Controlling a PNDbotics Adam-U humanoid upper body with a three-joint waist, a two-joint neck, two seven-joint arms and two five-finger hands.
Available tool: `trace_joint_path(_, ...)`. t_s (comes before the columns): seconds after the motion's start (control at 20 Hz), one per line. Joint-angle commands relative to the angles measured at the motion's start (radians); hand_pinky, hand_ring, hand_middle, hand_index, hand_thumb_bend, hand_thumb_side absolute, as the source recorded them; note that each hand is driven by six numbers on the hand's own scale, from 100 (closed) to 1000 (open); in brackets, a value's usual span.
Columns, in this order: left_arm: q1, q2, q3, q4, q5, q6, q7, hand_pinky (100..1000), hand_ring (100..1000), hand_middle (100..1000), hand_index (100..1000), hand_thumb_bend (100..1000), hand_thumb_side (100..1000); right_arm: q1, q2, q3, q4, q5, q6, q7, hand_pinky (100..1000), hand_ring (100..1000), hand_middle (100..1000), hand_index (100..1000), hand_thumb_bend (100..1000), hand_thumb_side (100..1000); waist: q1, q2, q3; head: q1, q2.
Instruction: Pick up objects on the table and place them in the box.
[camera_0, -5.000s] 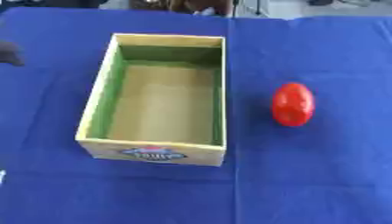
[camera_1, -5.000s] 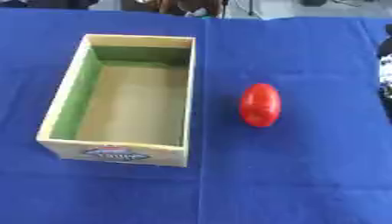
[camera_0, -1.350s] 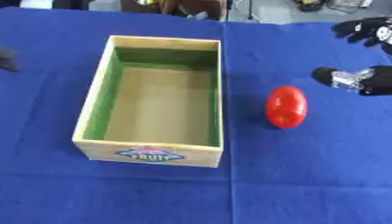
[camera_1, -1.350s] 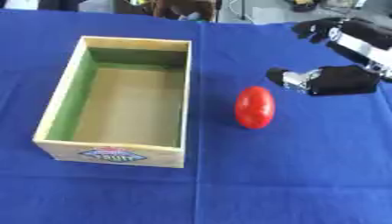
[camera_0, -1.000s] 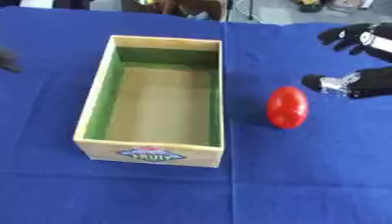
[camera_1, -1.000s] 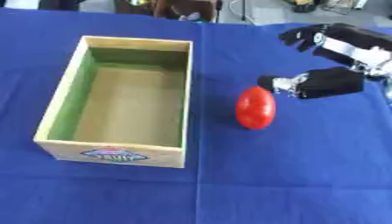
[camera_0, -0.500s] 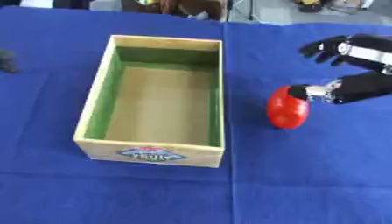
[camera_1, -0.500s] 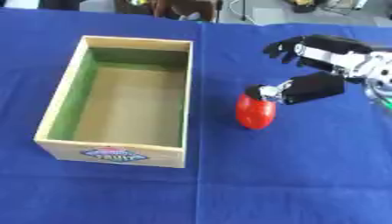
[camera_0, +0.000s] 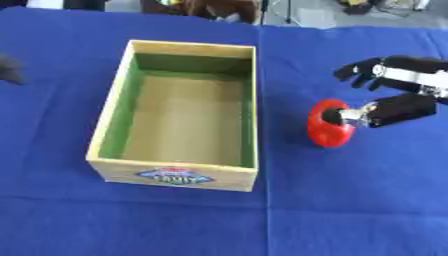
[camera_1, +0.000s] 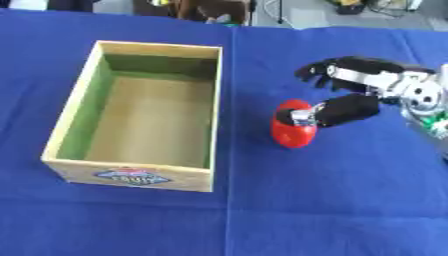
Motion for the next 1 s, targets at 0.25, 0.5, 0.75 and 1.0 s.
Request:
trace_joint_path(0.25,-0.016,0.006,-0.003,-0.017,0.006,0.0,-0.007,496,550,643,860,100,946,-0.011,-0.004,0.005,0.047,0.017,-0.02,0.006,858,897,912,1000,492,747,0.002,-0.014,0.005,0.003,-0.015)
trace_joint_path(0.5,-0.015,0.005,-0.003,-0.017,0.007,0.001,-0.008,496,551,643,860,100,944,-0.005,0.006,0.008,0.079,0.008,-0.03,0.003,855,893,904,1000,492,753,0.002,-0.009,0.008,0.006,-0.015)
trace_joint_path(0.75,-0.016,0.003,-0.003,-0.017,0.007,0.002,-0.008,496,551,643,859,100,942,0.003,0.013,0.011,0.073,-0.019,-0.035,0.001,840,875,865,1000,493,755,0.001,-0.007,0.008,0.01,-0.015)
trace_joint_path(1.0,-0.016,0.002,-0.003,-0.017,0.007,0.002,-0.008,497,551,644,859,100,941,0.009,0.02,0.014,0.082,-0.038,-0.025,-0.006,819,833,834,992,486,749,0.0,-0.005,0.01,0.012,-0.017)
